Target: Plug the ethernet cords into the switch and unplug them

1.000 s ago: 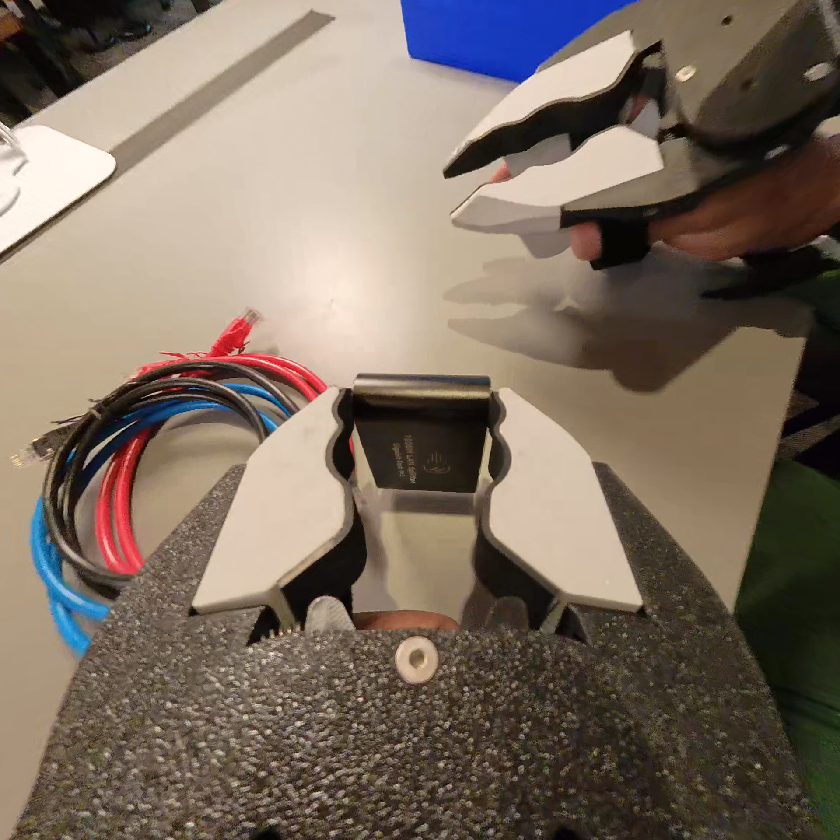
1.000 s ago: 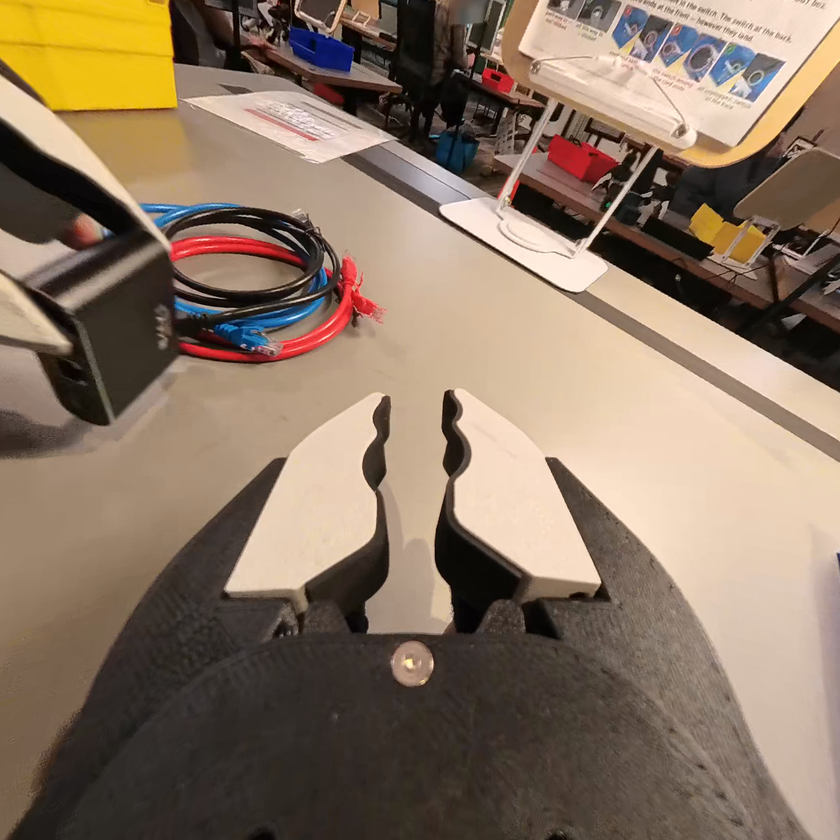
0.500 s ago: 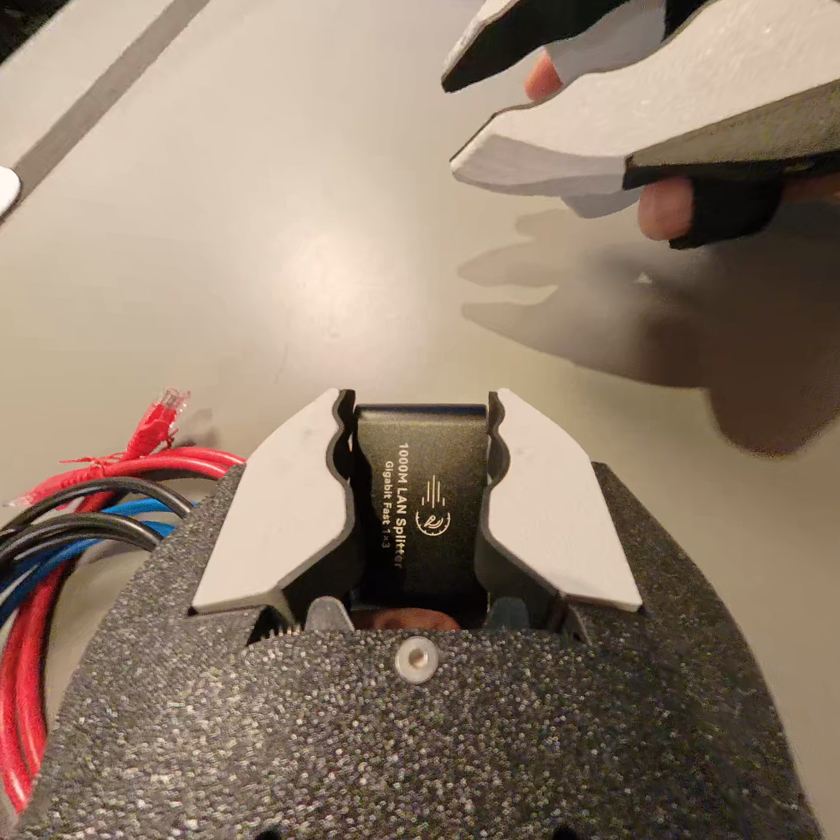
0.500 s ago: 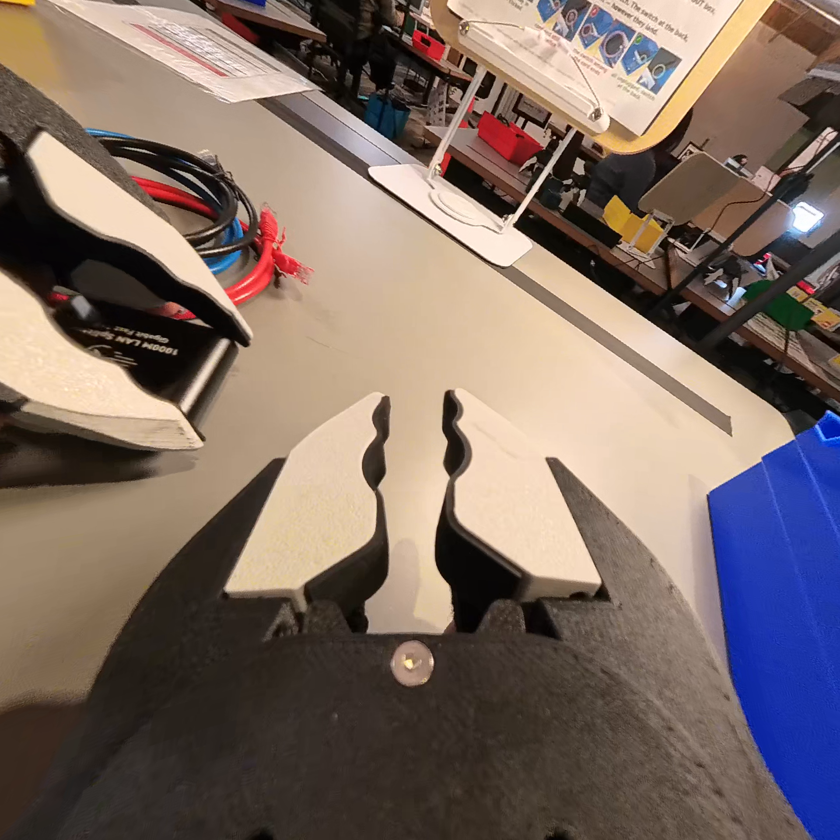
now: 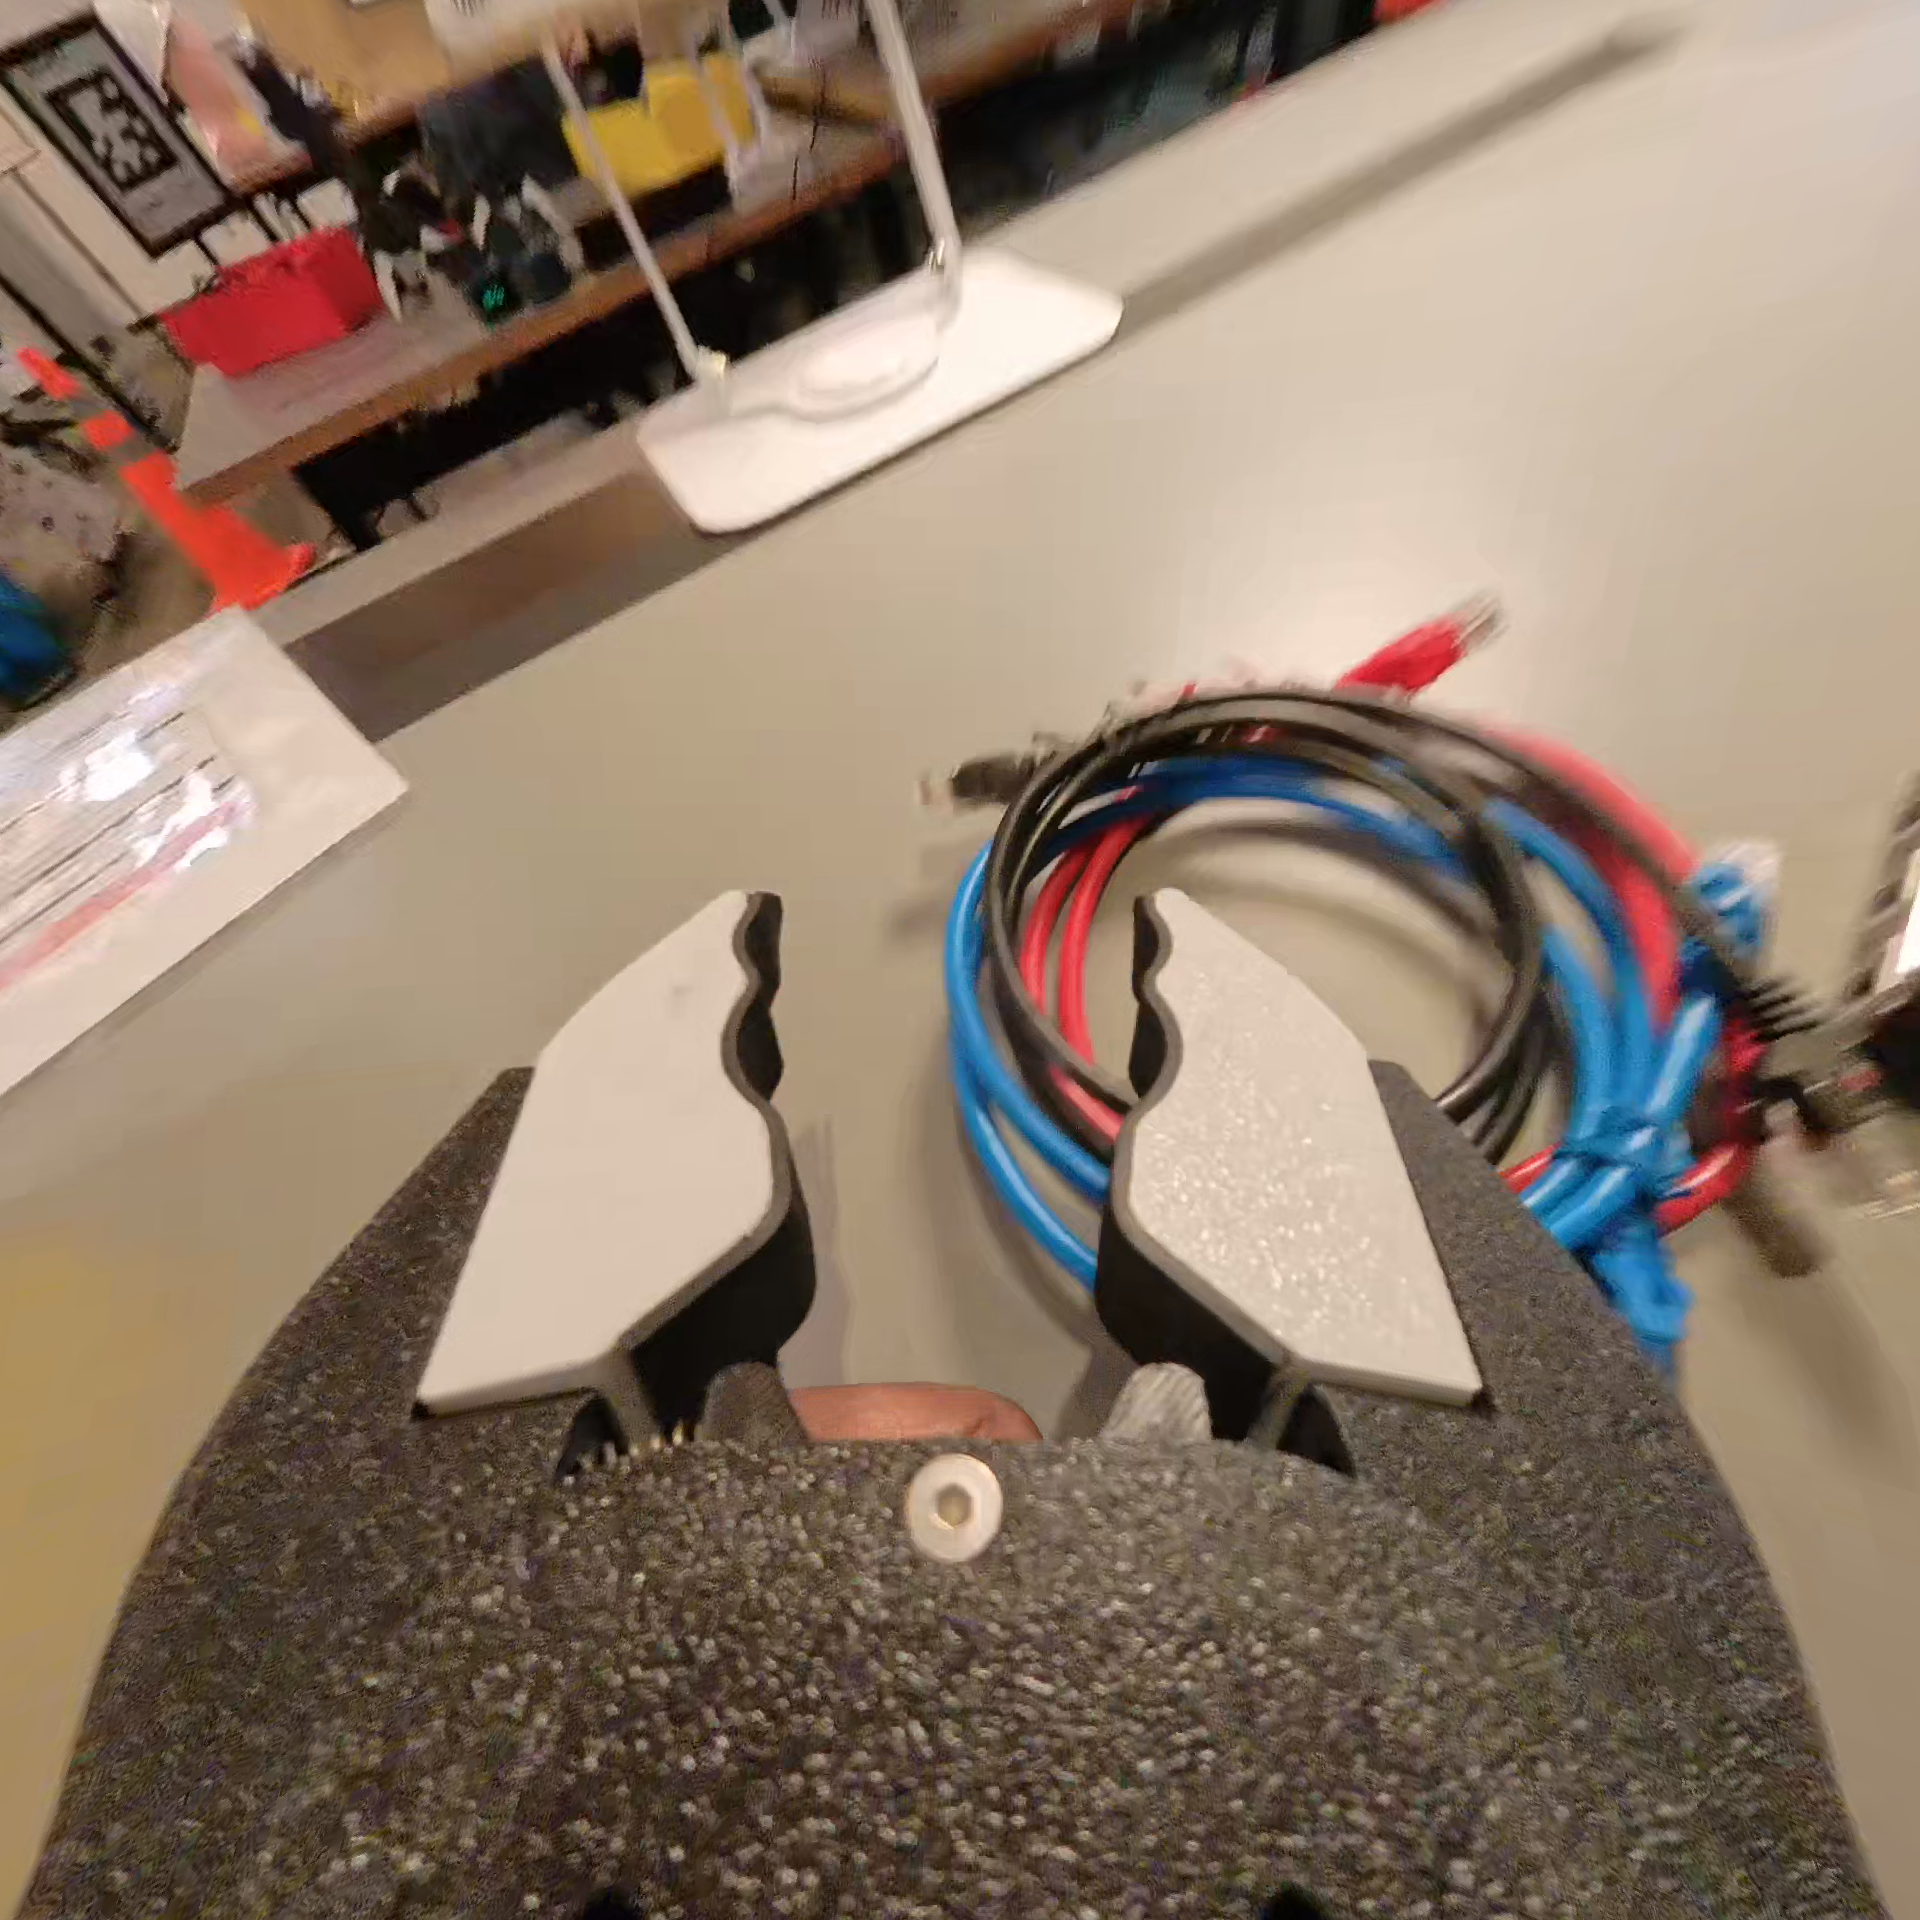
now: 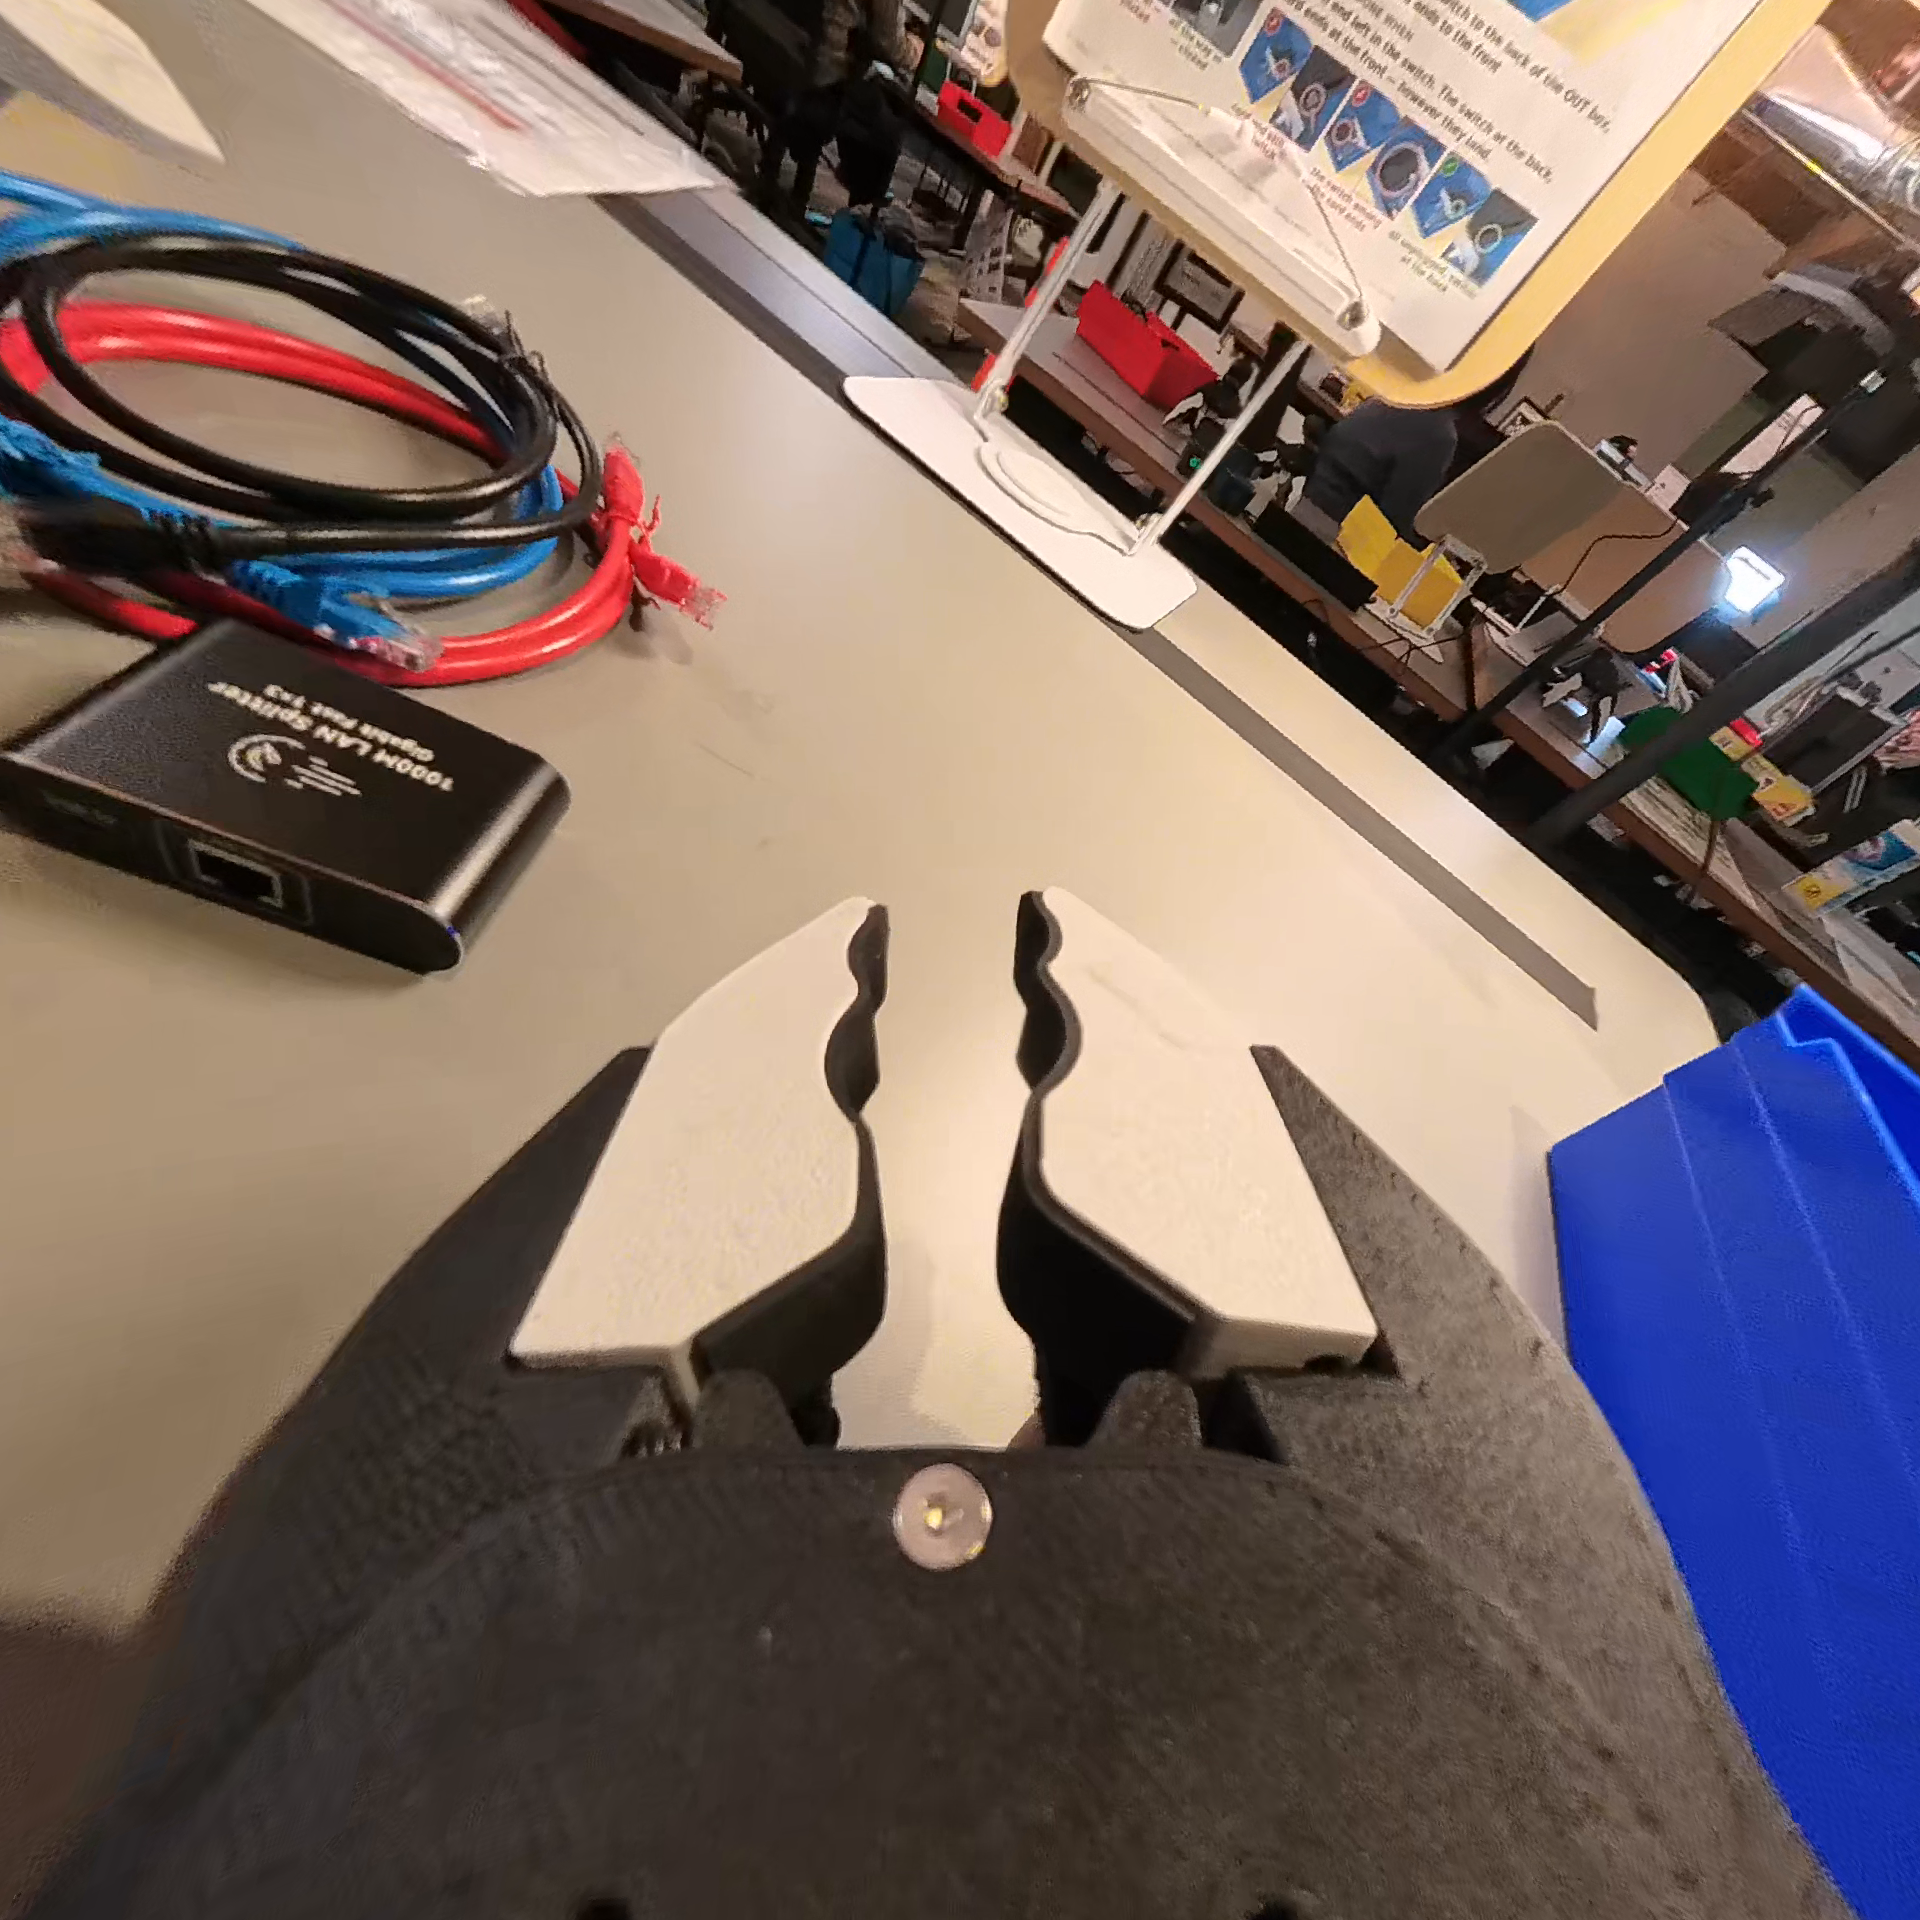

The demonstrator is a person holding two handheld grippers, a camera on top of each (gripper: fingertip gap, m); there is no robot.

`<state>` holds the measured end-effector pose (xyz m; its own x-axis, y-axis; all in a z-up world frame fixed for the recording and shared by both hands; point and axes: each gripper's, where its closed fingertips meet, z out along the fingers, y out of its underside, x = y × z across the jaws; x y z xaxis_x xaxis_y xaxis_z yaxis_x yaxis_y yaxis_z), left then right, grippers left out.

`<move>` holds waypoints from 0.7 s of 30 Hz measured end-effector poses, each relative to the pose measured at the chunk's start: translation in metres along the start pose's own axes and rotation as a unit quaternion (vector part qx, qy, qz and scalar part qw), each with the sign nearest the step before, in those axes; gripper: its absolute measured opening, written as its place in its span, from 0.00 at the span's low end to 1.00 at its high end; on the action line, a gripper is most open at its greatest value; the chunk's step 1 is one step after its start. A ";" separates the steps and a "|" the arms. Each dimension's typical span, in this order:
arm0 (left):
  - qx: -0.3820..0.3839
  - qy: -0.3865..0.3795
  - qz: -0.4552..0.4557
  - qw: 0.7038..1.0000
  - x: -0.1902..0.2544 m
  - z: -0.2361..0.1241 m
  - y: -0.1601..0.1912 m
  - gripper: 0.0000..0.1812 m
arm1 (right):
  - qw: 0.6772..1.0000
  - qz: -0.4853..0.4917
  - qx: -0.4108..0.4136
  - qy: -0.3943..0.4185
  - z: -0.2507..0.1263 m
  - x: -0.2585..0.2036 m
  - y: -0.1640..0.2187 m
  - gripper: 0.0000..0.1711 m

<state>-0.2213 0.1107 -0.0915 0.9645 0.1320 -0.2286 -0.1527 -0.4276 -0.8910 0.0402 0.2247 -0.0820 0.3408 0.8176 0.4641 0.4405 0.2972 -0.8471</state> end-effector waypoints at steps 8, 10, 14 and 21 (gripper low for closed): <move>-0.041 -0.029 0.048 0.998 -0.004 0.009 0.018 0.35 | 0.997 -0.067 -0.029 0.014 0.005 -0.011 0.006 0.14; -0.026 -0.036 0.050 0.998 -0.005 0.006 0.014 0.35 | 0.997 -0.070 -0.029 0.015 0.005 -0.011 0.006 0.14; -0.001 -0.054 0.045 0.997 -0.009 0.000 0.007 0.34 | 0.997 -0.071 -0.029 0.016 0.005 -0.011 0.007 0.14; 0.007 -0.069 0.049 0.996 -0.013 -0.001 0.006 0.33 | 0.995 -0.091 -0.043 0.011 0.008 -0.016 0.010 0.14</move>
<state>-0.2349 0.1057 -0.0939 0.9059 0.2128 -0.3661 -0.2486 -0.4327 -0.8666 0.0327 0.2183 -0.0999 0.2667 0.7435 0.6132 0.5650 0.3949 -0.7245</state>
